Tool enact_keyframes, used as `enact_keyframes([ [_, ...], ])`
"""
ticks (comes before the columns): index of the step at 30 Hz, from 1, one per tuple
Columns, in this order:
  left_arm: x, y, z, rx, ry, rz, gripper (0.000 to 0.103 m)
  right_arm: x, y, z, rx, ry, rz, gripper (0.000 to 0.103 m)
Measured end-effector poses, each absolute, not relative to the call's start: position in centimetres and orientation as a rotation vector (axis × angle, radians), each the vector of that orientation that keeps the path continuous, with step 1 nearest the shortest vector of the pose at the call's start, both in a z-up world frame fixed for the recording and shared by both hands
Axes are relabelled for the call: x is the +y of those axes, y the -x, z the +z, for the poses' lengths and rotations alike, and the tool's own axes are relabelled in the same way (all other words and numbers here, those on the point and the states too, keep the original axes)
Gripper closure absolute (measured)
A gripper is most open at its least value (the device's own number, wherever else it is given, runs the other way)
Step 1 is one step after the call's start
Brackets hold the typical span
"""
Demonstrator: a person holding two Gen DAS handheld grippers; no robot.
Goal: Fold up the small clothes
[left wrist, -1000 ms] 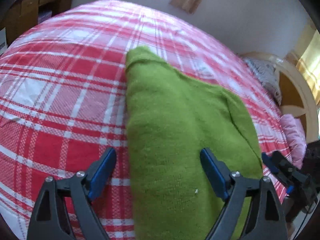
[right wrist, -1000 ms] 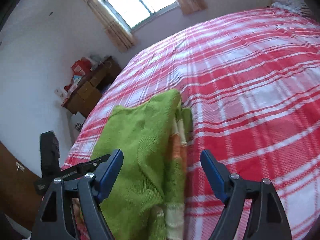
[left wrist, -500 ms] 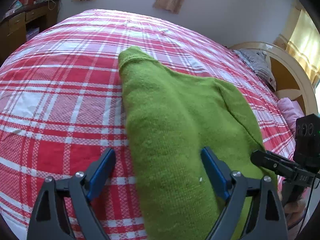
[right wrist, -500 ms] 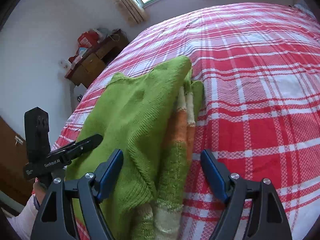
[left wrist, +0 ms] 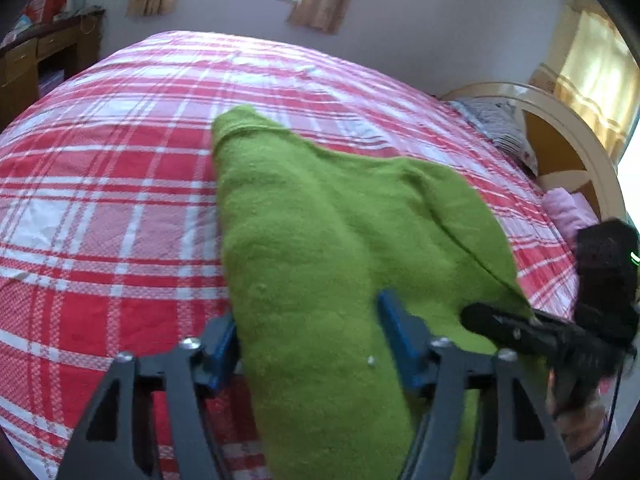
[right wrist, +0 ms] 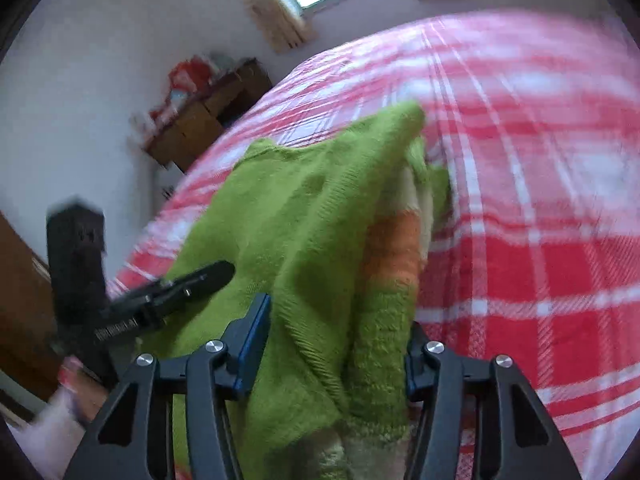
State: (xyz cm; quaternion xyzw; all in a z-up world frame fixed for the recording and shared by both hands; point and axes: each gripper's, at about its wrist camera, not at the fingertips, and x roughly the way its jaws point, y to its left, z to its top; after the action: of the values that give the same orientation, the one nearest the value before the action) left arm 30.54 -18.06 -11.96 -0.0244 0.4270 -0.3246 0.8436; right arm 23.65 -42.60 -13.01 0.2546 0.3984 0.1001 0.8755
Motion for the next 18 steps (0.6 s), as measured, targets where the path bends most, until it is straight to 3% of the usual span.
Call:
enact_keyframes([
  [8, -18.1, -31.3, -12.2, 0.931, 0.096, -0.691, 0.038, -42.4, -24.2, -13.2, 0.848, -0.535, 0.194, 0.048],
  [14, -17.9, -30.2, -11.4, 0.96, 0.118, -0.665, 0.058, -41.6, -22.6, -12.5, 0.863, -0.61, 0.163, 0.061],
  [18, -17.0, -28.2, -10.9, 1.018, 0.104, -0.672, 0.059, -40.8, -20.3, -12.0, 0.895, -0.631, 0.184, 0.062],
])
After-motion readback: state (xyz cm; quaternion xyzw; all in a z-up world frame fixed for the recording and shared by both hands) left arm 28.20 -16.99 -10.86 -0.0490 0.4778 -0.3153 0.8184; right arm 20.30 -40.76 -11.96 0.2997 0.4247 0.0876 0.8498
